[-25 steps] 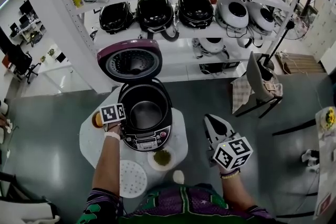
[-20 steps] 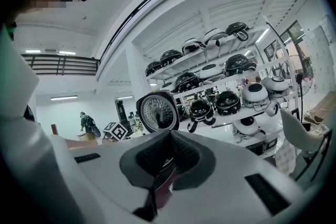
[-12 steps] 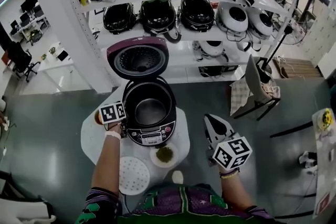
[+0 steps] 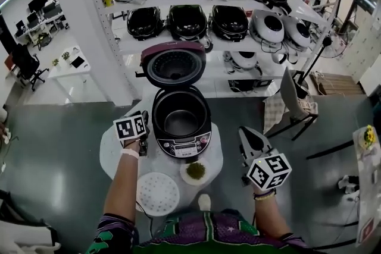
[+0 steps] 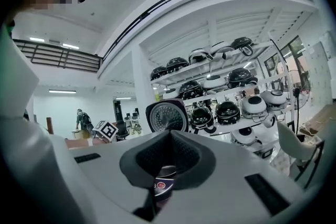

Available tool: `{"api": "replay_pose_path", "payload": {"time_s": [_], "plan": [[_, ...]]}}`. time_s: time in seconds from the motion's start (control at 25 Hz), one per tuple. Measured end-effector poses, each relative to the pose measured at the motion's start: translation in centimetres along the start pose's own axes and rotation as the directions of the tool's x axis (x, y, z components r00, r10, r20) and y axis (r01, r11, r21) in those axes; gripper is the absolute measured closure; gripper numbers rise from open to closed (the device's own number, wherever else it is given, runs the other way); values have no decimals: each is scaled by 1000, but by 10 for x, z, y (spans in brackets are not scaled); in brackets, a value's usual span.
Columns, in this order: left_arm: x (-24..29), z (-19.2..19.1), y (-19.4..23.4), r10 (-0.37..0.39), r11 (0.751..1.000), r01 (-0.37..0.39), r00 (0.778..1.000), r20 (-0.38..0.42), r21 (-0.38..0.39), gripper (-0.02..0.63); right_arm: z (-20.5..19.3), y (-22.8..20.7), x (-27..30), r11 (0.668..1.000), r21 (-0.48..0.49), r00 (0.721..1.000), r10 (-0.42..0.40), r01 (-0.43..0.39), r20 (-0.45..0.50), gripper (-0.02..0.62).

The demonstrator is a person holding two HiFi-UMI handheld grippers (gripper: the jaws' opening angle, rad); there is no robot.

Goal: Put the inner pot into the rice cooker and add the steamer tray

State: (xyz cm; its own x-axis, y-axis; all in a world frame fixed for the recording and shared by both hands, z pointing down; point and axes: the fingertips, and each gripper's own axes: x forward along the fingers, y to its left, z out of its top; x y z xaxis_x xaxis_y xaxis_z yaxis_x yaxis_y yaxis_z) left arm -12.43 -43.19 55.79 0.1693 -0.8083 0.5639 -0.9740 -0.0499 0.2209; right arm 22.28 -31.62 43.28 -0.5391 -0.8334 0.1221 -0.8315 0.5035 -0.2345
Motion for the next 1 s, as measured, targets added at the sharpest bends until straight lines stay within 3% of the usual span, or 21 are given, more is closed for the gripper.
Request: {"api": "replay_pose_path", "payload": {"time_s": [0.6,0.8,1.0], "plan": [[-157,24,26,-87,996,84,975,206,22,488,38,103,-13,998,-67,998,23,-19,56,591],[-212,22,31,-145,989,149,947,285,8,488,44,140,-21,996,-85,996,28,-21,84,591],[-269,22,31,-181,983,175,915,361,50,488,46,171,-34,994,-105,995,20,-9,99,591]]}}
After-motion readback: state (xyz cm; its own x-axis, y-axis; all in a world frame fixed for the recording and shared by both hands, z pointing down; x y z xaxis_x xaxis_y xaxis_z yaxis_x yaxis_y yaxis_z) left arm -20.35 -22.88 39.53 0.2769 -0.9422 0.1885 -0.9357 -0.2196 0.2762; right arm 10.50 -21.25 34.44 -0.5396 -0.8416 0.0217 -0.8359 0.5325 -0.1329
